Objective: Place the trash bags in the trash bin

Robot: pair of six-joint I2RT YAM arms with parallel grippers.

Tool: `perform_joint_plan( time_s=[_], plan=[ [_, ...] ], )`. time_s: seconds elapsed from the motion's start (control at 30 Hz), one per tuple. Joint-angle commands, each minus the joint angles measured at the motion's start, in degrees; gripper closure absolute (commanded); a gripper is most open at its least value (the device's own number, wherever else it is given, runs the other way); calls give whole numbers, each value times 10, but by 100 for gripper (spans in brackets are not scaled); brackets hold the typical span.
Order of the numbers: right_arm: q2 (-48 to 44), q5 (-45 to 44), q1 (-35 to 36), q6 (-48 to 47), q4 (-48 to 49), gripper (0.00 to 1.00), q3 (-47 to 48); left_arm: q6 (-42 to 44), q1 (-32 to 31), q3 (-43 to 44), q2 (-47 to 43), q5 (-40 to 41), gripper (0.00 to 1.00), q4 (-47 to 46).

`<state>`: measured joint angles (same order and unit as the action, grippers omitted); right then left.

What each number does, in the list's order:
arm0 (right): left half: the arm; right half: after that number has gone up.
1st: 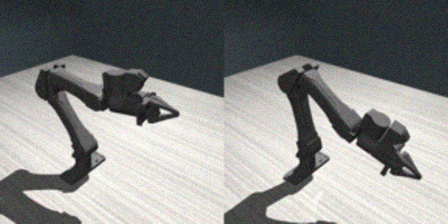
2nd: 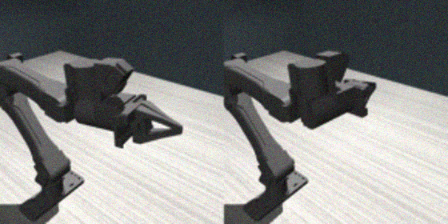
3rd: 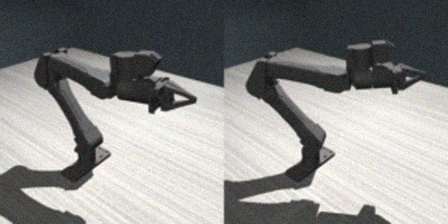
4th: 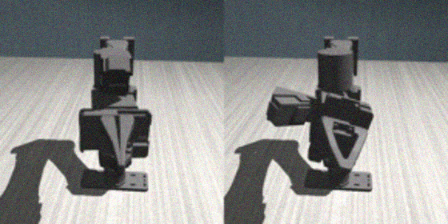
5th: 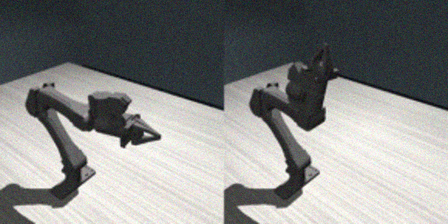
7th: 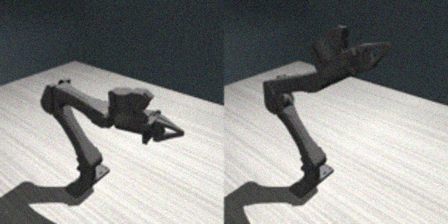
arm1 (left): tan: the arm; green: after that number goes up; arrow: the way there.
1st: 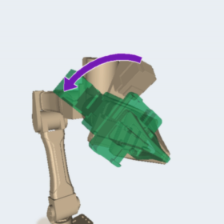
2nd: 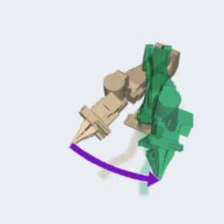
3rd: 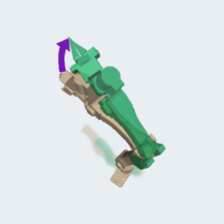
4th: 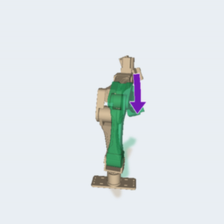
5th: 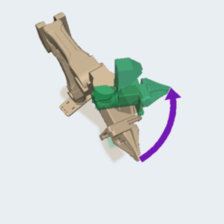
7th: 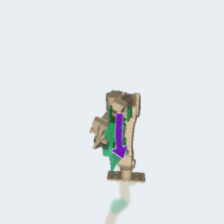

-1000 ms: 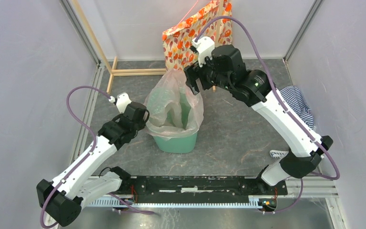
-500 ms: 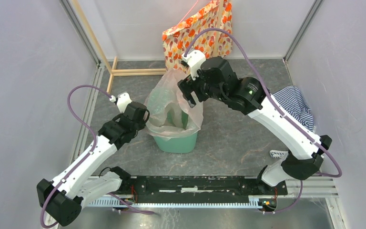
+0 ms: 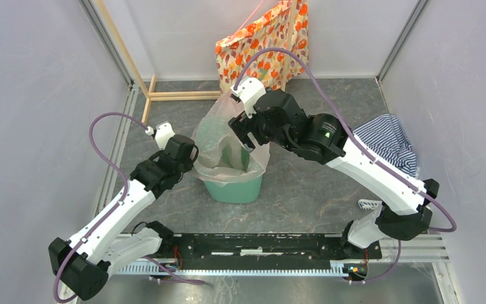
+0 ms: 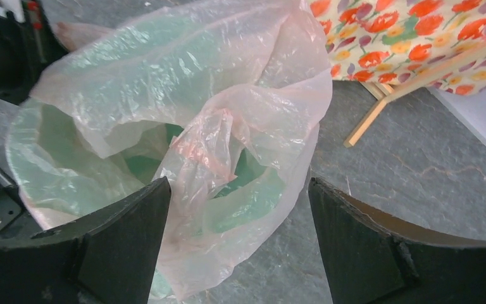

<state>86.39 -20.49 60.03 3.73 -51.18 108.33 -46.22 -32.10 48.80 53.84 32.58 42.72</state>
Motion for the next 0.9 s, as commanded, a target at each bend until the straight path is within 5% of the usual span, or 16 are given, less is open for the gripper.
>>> perform_joint_plan(
  time_s=[0.0,0.4,0.87],
  plan=[
    [8,-26,4,0,4,14,-24,19,2,21,-1,8,98,-13],
    [9,-6,18,6,25,14,-18,17,2,18,-1,11,98,-11],
    [43,-93,55,12,-15,19,-14,17,2,17,1,11,98,-11]
  ],
)
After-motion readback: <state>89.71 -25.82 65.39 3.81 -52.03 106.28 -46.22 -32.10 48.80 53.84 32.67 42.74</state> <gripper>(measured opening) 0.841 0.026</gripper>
